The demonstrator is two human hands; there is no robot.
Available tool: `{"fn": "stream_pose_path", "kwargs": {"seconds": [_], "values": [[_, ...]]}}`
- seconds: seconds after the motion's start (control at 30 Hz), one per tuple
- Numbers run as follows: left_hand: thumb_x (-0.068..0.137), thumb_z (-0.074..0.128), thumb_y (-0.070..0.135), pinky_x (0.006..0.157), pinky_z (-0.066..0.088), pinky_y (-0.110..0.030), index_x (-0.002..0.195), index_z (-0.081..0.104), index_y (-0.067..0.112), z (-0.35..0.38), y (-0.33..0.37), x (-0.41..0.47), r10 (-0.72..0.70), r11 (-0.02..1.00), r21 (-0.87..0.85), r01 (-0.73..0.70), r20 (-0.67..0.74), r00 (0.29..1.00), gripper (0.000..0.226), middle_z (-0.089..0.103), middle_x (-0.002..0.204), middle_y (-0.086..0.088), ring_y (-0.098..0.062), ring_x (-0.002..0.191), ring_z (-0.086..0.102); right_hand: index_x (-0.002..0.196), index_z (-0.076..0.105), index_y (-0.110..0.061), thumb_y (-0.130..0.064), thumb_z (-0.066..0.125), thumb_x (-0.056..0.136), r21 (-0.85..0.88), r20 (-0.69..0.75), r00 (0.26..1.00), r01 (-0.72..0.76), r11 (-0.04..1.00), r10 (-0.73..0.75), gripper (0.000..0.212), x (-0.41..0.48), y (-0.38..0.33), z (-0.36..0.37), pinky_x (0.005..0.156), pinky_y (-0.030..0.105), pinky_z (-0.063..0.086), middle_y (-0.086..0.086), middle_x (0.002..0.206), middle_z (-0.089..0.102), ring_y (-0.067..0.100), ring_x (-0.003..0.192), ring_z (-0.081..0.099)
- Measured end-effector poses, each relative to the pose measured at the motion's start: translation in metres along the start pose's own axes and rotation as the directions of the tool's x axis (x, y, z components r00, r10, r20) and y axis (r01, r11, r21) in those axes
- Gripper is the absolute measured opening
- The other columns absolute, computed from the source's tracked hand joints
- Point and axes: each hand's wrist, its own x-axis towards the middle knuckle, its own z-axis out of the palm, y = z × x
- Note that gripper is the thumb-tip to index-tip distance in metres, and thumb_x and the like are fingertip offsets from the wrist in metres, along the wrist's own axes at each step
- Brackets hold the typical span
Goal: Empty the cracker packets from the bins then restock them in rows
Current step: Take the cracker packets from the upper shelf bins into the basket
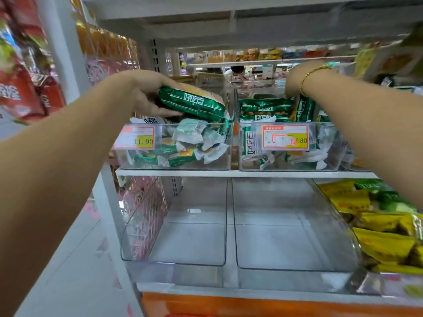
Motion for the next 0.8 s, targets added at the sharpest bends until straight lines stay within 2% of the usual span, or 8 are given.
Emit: {"fn": "stream_pose_path", "kwargs": {"seconds": [0.17, 0.23, 0.33, 0.4, 0.5, 0.6, 0.7, 0.8], "values": [[0.086, 0.06, 0.007, 0.067, 0.06, -0.039, 0.106, 0.057, -0.002, 0.0, -0.013, -0.022, 0.17, 0.939, -0.32, -0.13, 0.103, 0.98, 0.023, 0.066, 0.109, -0.021, -0.033, 0.084, 0.071, 0.13, 0.05, 0.003, -0.021, 0.048, 0.098, 0.137, -0.018, 1.0, -0.003, 0.991, 0.006, 0.04, 0.0, -0.007, 0.003, 0.093, 0.043, 0.047, 0.023, 0.132, 0.052, 0.035, 0.114, 0.055], [0.087, 0.058, 0.006, 0.066, 0.059, -0.038, 0.113, 0.054, -0.003, 0.003, -0.021, -0.035, 0.223, 0.898, -0.411, -0.157, 0.12, 0.967, 0.027, 0.066, 0.109, -0.022, -0.034, 0.087, 0.071, 0.126, 0.053, 0.004, -0.02, 0.052, 0.097, 0.196, -0.046, 0.998, -0.026, 0.98, 0.036, 0.038, -0.004, -0.006, 0.004, 0.09, 0.042, 0.047, 0.023, 0.123, 0.056, 0.035, 0.11, 0.056], [0.088, 0.057, 0.006, 0.065, 0.059, -0.037, 0.117, 0.053, -0.003, 0.01, -0.037, -0.056, 0.275, 0.838, -0.512, -0.187, 0.1, 0.956, 0.03, 0.066, 0.108, -0.023, -0.034, 0.088, 0.07, 0.112, 0.059, 0.006, -0.011, 0.059, 0.092, 0.297, -0.188, 0.978, -0.03, 0.954, 0.089, 0.027, -0.017, -0.004, 0.0, 0.083, 0.043, 0.049, 0.024, 0.101, 0.058, 0.037, 0.099, 0.059], [0.09, 0.055, 0.007, 0.063, 0.059, -0.036, 0.11, 0.053, -0.002, 0.016, -0.049, -0.074, 0.294, 0.807, -0.555, -0.2, 0.084, 0.952, 0.022, 0.07, 0.097, -0.022, -0.032, 0.084, 0.071, 0.115, 0.055, 0.007, -0.002, 0.056, 0.09, 0.274, -0.352, 0.932, 0.014, 0.962, 0.087, 0.027, -0.034, -0.006, -0.01, 0.087, 0.048, 0.048, 0.029, 0.11, 0.06, 0.043, 0.106, 0.058], [0.09, 0.054, 0.008, 0.065, 0.06, -0.034, 0.093, 0.055, 0.001, 0.024, -0.07, -0.101, 0.326, 0.826, -0.498, -0.264, 0.039, 0.945, 0.008, 0.072, 0.088, -0.016, -0.025, 0.078, 0.072, 0.122, 0.047, 0.001, 0.008, 0.055, 0.087, 0.185, -0.57, 0.822, 0.141, 0.973, -0.011, 0.037, -0.07, -0.012, -0.024, 0.079, 0.049, 0.046, 0.028, 0.112, 0.059, 0.046, 0.102, 0.058], [0.079, 0.061, 0.011, 0.075, 0.059, -0.035, 0.083, 0.059, 0.008, 0.026, -0.095, -0.126, 0.343, 0.872, -0.365, -0.327, -0.021, 0.939, 0.006, 0.069, 0.089, -0.007, -0.019, 0.075, 0.071, 0.126, 0.045, -0.005, 0.003, 0.053, 0.09, 0.078, -0.723, 0.676, 0.287, 0.955, -0.144, 0.037, -0.114, -0.018, -0.032, 0.069, 0.04, 0.038, 0.021, 0.112, 0.057, 0.039, 0.097, 0.057], [0.065, 0.063, 0.017, 0.067, 0.06, -0.027, 0.083, 0.061, 0.012, 0.019, -0.129, -0.148, 0.339, 0.894, -0.31, -0.324, -0.005, 0.941, 0.018, 0.071, 0.075, 0.002, -0.012, 0.07, 0.069, 0.127, 0.048, -0.007, -0.001, 0.048, 0.091, -0.004, -0.821, 0.518, 0.417, 0.909, -0.241, 0.036, -0.164, -0.021, -0.033, 0.067, 0.038, 0.037, 0.018, 0.111, 0.058, 0.036, 0.095, 0.056], [0.051, 0.084, 0.018, 0.061, 0.057, -0.024, 0.094, 0.065, 0.006, 0.001, -0.169, -0.165, 0.296, 0.925, -0.27, -0.269, 0.067, 0.953, 0.049, 0.074, 0.085, -0.004, -0.018, 0.077, 0.071, 0.12, 0.056, -0.006, -0.001, 0.052, 0.088, -0.043, -0.89, 0.364, 0.534, 0.844, -0.275, 0.033, -0.212, -0.027, -0.029, 0.061, 0.04, 0.048, 0.017, 0.102, 0.062, 0.035, 0.083, 0.058]]}}
